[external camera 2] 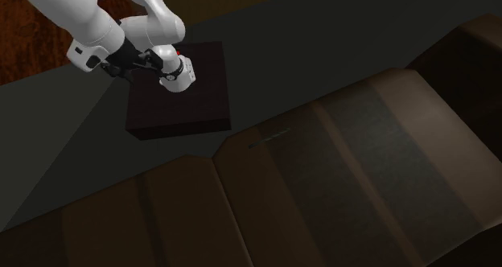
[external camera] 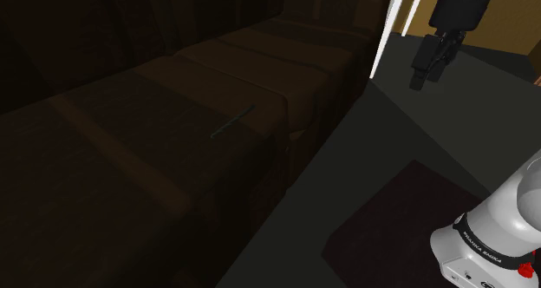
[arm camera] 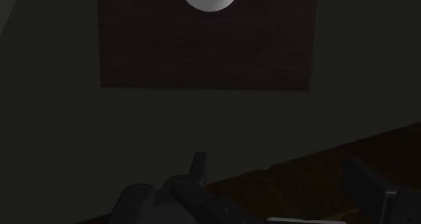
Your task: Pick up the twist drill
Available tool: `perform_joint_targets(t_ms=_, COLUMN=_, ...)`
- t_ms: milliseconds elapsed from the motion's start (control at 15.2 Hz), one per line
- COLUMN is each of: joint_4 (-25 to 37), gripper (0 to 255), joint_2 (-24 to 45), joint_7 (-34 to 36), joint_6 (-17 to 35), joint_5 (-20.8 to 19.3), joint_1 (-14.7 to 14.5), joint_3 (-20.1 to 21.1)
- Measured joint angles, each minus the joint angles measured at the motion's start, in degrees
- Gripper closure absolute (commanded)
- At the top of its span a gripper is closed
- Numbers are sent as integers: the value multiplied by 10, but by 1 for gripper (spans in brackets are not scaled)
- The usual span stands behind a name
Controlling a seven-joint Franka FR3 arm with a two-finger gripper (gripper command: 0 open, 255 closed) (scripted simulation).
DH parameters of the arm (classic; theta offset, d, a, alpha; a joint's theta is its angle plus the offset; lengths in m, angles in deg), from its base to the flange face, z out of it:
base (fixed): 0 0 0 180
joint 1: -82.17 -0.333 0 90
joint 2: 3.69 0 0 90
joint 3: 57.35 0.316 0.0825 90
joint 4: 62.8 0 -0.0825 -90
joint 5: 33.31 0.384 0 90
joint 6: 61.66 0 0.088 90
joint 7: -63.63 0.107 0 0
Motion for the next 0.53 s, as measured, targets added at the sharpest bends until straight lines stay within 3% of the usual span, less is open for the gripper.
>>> perform_joint_targets(t_ms=198, joint_4=-1, gripper=0, joint_2=1, joint_7=35, joint_6=6, joint_5=17, joint_1=2, joint_3=19)
perform_joint_targets(t_ms=528, joint_4=3, gripper=0, joint_2=9, joint_7=178, joint_6=28, joint_5=82, joint_1=11, joint_3=95)
